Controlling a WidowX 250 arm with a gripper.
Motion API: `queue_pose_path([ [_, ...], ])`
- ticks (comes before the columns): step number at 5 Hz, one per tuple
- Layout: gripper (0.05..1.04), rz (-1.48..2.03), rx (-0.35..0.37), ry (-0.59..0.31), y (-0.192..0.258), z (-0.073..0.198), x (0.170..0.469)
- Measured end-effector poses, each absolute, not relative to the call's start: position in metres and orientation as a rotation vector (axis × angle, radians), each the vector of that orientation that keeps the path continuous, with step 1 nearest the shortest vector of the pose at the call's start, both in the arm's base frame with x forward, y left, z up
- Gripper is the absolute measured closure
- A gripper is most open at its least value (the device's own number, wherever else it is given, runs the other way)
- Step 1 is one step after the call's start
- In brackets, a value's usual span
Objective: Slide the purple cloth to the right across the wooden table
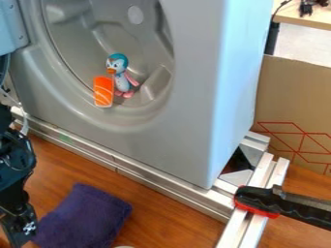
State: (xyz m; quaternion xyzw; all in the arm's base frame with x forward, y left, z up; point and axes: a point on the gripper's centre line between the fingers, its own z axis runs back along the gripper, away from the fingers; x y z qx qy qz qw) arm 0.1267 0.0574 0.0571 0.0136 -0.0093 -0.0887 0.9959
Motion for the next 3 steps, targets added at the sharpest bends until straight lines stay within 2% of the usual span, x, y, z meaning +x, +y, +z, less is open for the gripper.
queue_pose_path([
  [1,0.083,-0.176,0.025,-0.015,0.057,0.056,0.126],
  [2,0.083,-0.195,0.037,-0.038,0.055,0.039,0.14],
  [3,0.083,-0.207,0.031,-0.095,0.055,0.031,0.152],
])
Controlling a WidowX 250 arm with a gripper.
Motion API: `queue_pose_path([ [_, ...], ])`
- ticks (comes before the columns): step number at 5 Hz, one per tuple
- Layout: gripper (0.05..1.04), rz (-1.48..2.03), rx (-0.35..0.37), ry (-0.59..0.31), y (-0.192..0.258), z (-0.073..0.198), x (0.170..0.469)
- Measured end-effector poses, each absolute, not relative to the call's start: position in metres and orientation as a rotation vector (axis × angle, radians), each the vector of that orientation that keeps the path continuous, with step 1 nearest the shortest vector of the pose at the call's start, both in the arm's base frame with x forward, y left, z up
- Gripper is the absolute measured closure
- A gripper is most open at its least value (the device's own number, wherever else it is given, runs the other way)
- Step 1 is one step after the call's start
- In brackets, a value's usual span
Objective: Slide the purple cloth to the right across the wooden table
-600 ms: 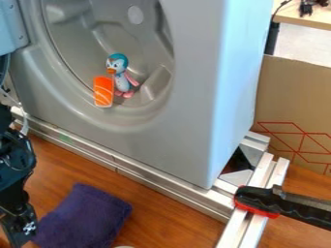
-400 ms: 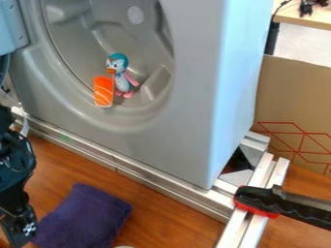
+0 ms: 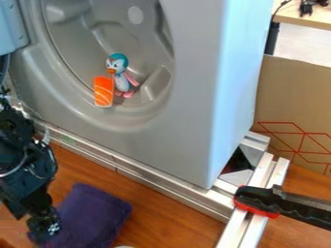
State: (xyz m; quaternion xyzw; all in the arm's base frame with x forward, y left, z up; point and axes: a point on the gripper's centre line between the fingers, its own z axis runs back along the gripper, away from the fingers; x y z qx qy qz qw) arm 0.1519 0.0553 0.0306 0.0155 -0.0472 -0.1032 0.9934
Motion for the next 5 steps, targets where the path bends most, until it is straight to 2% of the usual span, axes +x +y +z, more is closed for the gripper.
queue_pose_path([
  [2,0.083,-0.161,0.009,-0.071,0.062,-0.008,0.173],
  [3,0.083,-0.161,0.004,-0.023,0.063,-0.023,0.179],
  [5,0.083,-0.166,0.016,0.001,0.064,-0.025,0.192],
])
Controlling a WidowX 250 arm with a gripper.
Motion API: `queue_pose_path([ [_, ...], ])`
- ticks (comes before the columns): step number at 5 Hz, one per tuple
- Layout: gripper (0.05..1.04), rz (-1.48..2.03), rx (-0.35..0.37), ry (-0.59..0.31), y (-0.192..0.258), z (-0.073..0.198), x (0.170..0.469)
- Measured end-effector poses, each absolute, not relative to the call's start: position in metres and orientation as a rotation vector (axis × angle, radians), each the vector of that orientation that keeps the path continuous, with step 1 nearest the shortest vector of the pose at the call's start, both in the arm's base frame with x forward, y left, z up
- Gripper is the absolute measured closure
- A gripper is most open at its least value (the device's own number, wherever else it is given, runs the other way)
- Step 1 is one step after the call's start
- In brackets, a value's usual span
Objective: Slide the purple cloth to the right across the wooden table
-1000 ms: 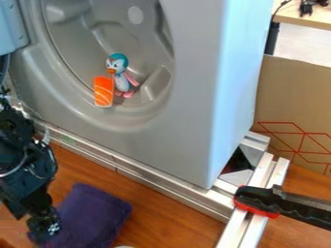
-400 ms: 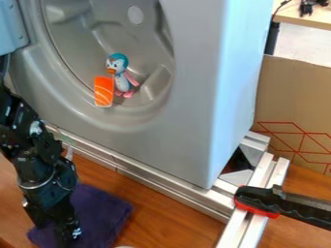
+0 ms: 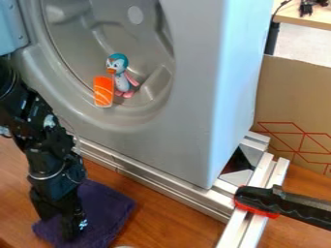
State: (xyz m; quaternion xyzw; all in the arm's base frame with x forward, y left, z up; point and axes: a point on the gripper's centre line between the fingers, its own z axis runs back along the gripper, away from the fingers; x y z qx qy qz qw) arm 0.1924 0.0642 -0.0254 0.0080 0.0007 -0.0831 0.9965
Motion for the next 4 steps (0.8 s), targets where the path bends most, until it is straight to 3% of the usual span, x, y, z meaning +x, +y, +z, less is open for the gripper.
queue_pose_path([
  [1,0.083,-0.173,0.034,-0.022,0.056,-0.026,0.209],
  [2,0.083,-0.193,0.006,-0.054,0.041,-0.027,0.227],
  [4,0.083,-0.299,-0.139,-0.044,0.0,-0.027,0.246],
])
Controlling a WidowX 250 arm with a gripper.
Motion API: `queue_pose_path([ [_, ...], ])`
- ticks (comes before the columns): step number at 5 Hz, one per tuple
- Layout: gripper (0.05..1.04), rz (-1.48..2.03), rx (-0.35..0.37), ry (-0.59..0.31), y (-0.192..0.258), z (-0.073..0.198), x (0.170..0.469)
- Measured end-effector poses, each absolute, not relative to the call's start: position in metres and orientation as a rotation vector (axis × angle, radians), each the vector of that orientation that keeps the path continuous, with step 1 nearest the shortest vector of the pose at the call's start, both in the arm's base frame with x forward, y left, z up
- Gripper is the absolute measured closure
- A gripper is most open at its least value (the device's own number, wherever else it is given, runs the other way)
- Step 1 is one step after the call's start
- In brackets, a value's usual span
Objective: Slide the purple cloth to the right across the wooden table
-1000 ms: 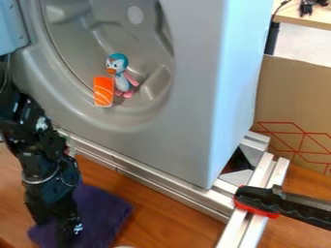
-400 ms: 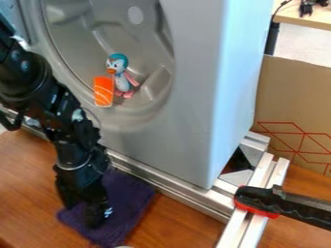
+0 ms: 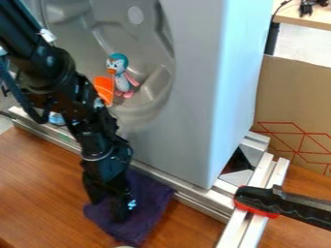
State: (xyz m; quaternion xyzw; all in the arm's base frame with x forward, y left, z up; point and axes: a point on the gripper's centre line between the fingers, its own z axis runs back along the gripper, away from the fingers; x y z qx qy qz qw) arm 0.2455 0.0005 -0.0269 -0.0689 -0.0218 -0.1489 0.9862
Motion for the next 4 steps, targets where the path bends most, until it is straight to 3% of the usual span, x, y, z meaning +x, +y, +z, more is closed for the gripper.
queue_pose_path([
  [4,0.083,-0.296,-0.224,-0.065,-0.028,-0.024,0.25],
])
